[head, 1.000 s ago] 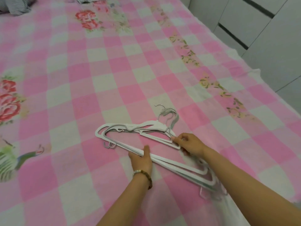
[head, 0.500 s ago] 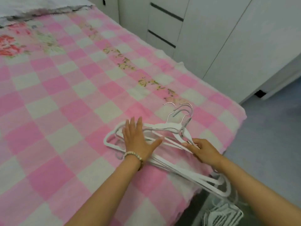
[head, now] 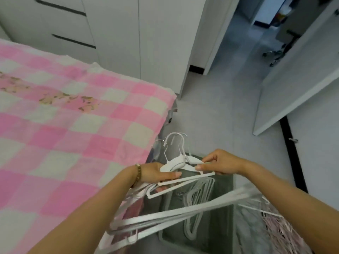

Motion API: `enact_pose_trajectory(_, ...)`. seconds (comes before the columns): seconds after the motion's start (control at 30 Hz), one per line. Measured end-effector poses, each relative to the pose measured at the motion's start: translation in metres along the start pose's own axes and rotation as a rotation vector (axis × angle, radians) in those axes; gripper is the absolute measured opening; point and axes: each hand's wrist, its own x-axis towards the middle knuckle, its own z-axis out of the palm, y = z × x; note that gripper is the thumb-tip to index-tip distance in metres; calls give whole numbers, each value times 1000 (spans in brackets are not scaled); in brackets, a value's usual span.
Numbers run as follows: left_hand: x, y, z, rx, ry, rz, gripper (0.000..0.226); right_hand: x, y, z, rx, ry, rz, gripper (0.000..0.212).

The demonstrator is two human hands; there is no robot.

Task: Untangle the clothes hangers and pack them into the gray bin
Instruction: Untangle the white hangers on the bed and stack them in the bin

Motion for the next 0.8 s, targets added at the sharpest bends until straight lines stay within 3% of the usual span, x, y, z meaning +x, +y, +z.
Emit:
enact_pose_trajectory(0.13,54,22,58,-171,-51,42,31,-25,76,-14,10,157,20,44)
enact_pose_trajectory(0.23,87,23,99,-328,-15,23,30,-40,132,-18,-3,426,7,54)
enact_pose_trajectory(0.33,115,9,136,-413,189,-75,32,-51,176,-7,-36,816,-37,56)
enact_pose_trajectory(0.4,134,-5,163,-498,390,-145,32,-54,200,13,174,921,74,68)
enact_pose_trajectory(0.5,158,-24,200,-649,580,-244,33,-49,230,61,572,722,393,95)
enact_pose_trajectory(0.57,174,-36,216,-715,608,-286,34,-38,246,95,743,531,546,99)
enact_pose_trajectory(0.7,224,-63,237,-789,625,-285,35,2,278,148,1041,373,586,77)
enact_pose_trajectory(0.8,272,-90,247,-816,619,-298,34,39,312,170,1049,511,560,52)
